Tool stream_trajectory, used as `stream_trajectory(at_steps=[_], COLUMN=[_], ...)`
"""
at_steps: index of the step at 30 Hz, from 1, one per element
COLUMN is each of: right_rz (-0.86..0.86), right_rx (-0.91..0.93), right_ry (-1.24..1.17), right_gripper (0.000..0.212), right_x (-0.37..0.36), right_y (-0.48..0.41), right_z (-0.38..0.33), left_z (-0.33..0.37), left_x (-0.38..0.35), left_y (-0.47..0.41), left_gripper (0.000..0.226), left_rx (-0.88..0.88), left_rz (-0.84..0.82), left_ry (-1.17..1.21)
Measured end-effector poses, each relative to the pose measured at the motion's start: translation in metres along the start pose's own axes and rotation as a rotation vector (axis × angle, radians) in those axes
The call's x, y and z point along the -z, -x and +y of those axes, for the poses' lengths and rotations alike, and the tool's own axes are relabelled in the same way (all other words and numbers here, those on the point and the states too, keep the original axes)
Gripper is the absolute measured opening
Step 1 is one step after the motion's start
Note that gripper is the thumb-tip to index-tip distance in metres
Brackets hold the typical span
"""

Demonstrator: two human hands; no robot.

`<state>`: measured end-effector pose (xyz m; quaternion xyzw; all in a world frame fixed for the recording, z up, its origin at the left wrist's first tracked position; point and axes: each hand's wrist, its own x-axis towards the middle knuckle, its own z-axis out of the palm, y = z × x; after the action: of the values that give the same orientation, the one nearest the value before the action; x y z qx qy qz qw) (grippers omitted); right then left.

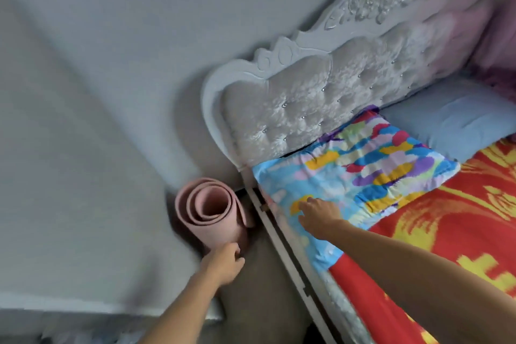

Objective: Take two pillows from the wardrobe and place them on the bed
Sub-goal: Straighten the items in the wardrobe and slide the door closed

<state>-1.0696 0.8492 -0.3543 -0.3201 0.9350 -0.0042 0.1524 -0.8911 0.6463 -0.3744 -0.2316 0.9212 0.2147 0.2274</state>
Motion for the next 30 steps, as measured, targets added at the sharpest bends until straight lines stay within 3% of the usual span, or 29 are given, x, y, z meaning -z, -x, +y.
stream_trajectory(at_steps=[4,13,20,30], right_rz=[0.012,-0.03,0.011,0.068], right_rx=[0.129,0.394,0.699,1.019], right_ry=[0.039,0.119,0.181,0.301], right_gripper=[0.033,0.028,0.031,0.027], right_x=[-0.008,-0.067,-0.08,-0.075], right_y=[0.025,0.155,0.238,0.263], right_z=[-0.075,-0.267,-0.437,-0.638], left_z=[-0.061,-0.224,-0.334,-0.447], left_x=[-0.023,-0.079,-0.11,-0.096], left_y=[0.076,0.303,0.474,0.563], left_gripper=[0.038,0.024,0.039,0.039], left_rx=[0.127,0.341,0.639,0.832], left_rz=[0.031,0.1,0.202,0.346], left_ry=[0.06,0.163,0.22,0.4])
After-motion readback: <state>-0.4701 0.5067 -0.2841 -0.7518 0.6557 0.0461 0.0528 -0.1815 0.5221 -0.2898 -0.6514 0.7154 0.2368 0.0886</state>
